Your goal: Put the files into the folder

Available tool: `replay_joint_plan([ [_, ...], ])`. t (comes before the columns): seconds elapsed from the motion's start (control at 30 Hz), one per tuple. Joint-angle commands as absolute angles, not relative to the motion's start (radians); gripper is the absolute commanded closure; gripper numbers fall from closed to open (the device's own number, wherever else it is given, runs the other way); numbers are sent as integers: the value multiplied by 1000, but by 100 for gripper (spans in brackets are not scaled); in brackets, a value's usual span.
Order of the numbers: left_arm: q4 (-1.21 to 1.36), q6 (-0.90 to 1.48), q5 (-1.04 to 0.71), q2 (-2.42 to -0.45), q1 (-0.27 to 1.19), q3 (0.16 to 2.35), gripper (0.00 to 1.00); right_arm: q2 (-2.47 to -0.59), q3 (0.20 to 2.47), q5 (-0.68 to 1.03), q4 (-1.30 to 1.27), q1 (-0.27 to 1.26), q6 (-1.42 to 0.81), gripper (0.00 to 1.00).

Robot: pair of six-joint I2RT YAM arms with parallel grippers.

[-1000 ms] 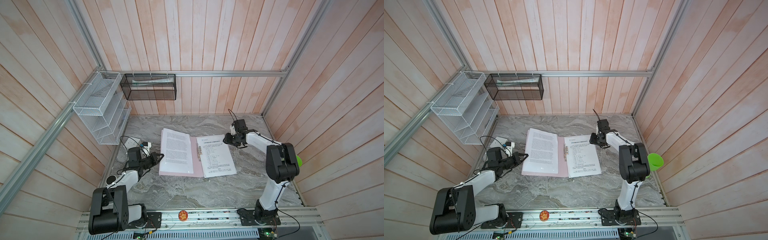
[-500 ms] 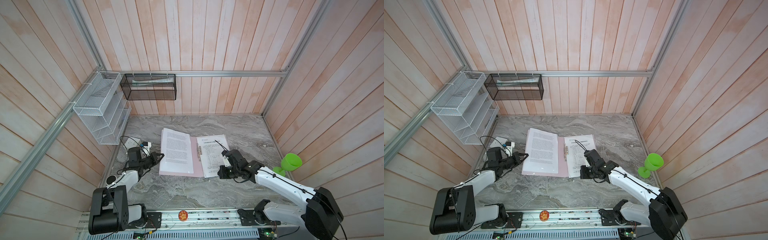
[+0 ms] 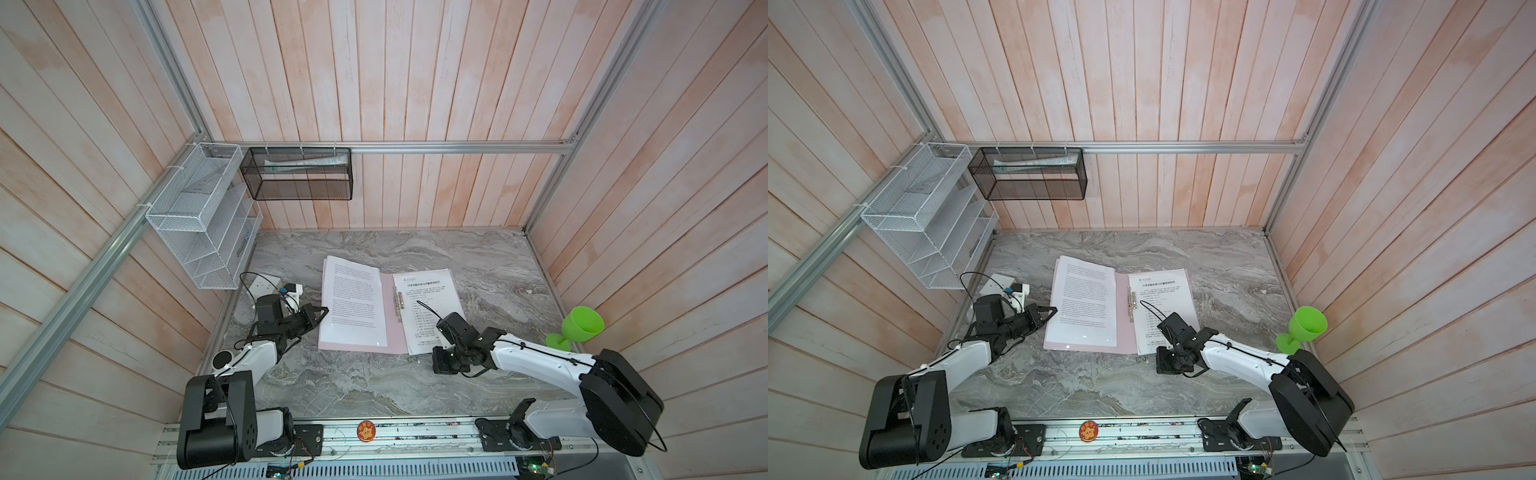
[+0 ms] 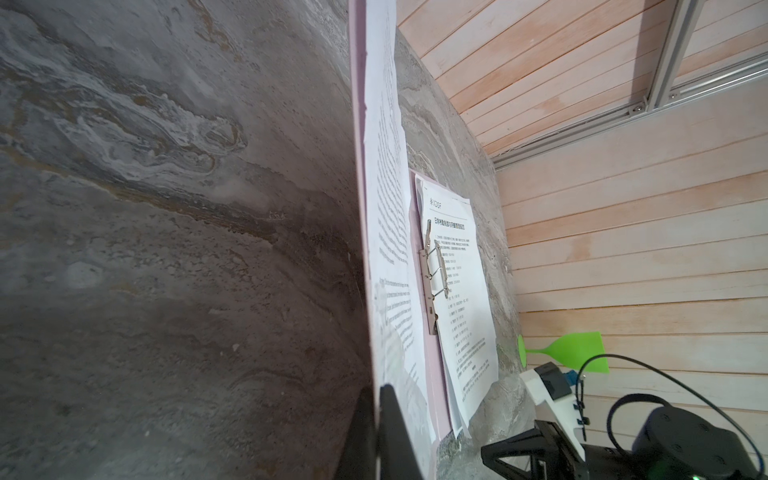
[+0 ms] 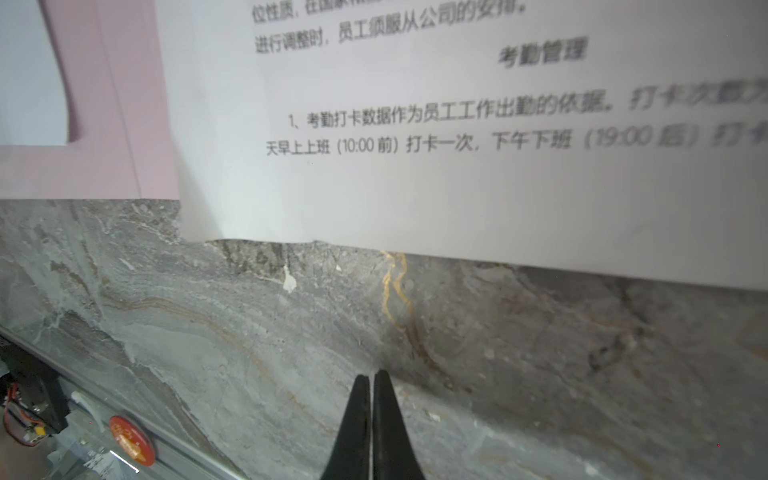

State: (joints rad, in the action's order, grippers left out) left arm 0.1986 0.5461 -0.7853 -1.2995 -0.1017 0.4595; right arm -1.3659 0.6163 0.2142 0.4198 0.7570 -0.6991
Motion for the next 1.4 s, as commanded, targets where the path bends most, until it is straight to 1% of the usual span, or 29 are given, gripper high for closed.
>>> replay_joint_plan([
  [0.0,208,540,-785,-1291,-96,447,100,-1414,641,199,408,764,-670,100],
  [0.27,206,540,-790,-1292,-93,451,100,-1527,735,147,430,757,-620,100],
  [0.8,200,538,-790,-1302,-92,452,100,-1608,799,168,386,754,-603,100],
  [0.93,197,538,-791,-1296,-92,449,100,-1600,809,174,394,752,-606,100],
  [1.07,183,534,-784,-1288,-89,456,100,-1504,849,214,421,753,-576,100],
  [1.17,180,531,-777,-1284,-90,462,100,-1453,937,233,444,735,-529,100],
  [1.2,181,531,-778,-1285,-89,466,100,-1456,965,258,437,719,-507,94],
  [1.23,180,530,-780,-1288,-92,470,100,-1473,998,307,419,689,-482,79],
  [1.27,182,531,-782,-1292,-90,474,100,-1499,1025,341,400,658,-469,73],
  [1.33,184,531,-792,-1301,-92,483,100,-1588,1100,438,361,588,-421,67],
  [1.37,185,531,-795,-1302,-92,483,100,-1634,1139,466,352,563,-396,67],
])
